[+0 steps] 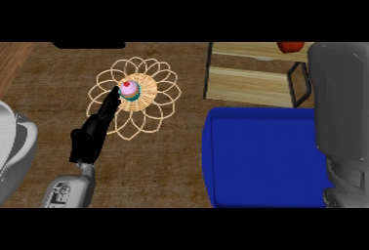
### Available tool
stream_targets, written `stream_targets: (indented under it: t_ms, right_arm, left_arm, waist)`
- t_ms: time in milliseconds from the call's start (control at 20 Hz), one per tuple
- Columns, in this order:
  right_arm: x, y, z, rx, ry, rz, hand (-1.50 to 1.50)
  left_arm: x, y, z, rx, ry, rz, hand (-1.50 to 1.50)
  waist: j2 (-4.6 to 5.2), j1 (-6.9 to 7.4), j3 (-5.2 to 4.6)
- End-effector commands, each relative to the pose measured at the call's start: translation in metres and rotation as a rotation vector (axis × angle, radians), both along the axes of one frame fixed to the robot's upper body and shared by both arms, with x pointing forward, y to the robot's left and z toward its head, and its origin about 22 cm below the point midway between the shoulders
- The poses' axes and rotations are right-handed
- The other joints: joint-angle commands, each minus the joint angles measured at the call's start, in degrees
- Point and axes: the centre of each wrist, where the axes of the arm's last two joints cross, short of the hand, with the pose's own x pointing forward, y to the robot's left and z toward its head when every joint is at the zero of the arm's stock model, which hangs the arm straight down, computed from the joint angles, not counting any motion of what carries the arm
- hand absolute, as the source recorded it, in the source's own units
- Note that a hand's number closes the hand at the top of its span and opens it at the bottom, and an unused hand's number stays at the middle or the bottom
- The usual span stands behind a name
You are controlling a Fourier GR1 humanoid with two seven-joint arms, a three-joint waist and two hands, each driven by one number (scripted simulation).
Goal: Pick the bell pepper from the tray and place it in the tiered shelf
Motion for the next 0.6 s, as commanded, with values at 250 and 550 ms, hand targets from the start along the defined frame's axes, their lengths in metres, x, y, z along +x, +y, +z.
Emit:
stream_targets:
  t_ms: [250, 550]
  right_arm:
    - [-0.058, -0.038, 0.063, 0.205, -0.221, -0.104, -1.5]
    - [-0.109, -0.085, 0.059, 0.308, -0.06, -0.156, -1.5]
  left_arm:
    - [-0.005, 0.009, -0.002, -0.006, 0.006, 0.011, 0.0]
    - [-0.007, 0.01, -0.003, -0.009, 0.022, 0.065, 0.0]
  waist:
    - [-0.47, -0.99, -0.01]
    - [-1.24, -3.05, 0.03]
